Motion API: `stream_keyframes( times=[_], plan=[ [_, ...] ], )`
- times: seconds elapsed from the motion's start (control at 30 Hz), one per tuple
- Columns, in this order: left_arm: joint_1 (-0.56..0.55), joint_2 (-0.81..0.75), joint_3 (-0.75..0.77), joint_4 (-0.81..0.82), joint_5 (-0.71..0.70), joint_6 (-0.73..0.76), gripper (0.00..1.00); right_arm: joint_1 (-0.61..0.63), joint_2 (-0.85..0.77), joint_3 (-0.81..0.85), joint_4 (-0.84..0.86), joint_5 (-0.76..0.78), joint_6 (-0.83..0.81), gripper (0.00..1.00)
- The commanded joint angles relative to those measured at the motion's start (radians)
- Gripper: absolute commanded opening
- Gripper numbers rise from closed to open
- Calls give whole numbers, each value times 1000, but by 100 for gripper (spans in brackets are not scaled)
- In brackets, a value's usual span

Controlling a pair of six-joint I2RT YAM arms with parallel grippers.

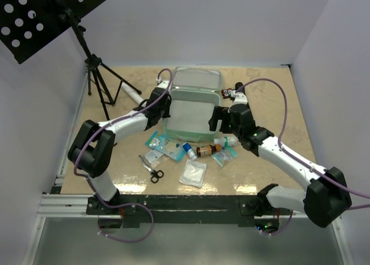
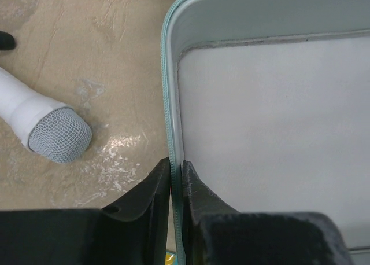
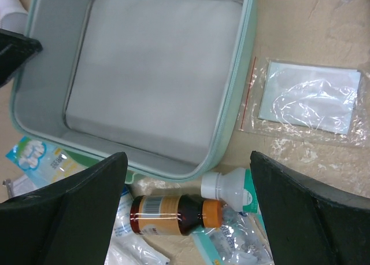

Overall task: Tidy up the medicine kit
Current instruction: Adjust the medicine box at the center of the board.

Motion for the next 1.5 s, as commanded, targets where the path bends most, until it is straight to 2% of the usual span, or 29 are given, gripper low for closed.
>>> stream_keyframes(
  times=[0.0, 0.53, 0.77, 0.9, 0.97, 1.0, 1.2, 1.27, 1.3, 1.47],
  plan=[
    [4, -43, -41, 36, -29, -78, 0, 1, 47, -6, 11, -7, 10, 92],
    [39, 85, 111, 22, -69, -254, 0, 1, 10, -6, -25, 7, 28, 91],
    [40, 98, 144, 15, -55, -262, 2, 1, 32, -3, -14, -1, 28, 91],
    [40, 28, 122, -22, -76, -262, 35, 1, 45, -14, -8, -9, 41, 92],
    [42, -26, 97, -25, -95, -258, 84, 0, 61, -16, -12, 13, 50, 93],
    [42, -53, 86, -28, -104, -255, 91, 1, 67, -16, -14, 22, 53, 93],
    [43, -236, 3, -33, -113, -285, 93, 0, 96, -39, -29, 62, 114, 92],
    [42, -299, -41, -21, -96, -313, 95, 0, 101, -48, -35, 54, 149, 93],
    [42, -322, -76, -10, -81, -336, 100, 0, 102, -54, -43, 54, 171, 96],
    [21, -434, -213, 42, 3, -391, 100, 4, 63, -54, -84, 77, 219, 98]
  ],
)
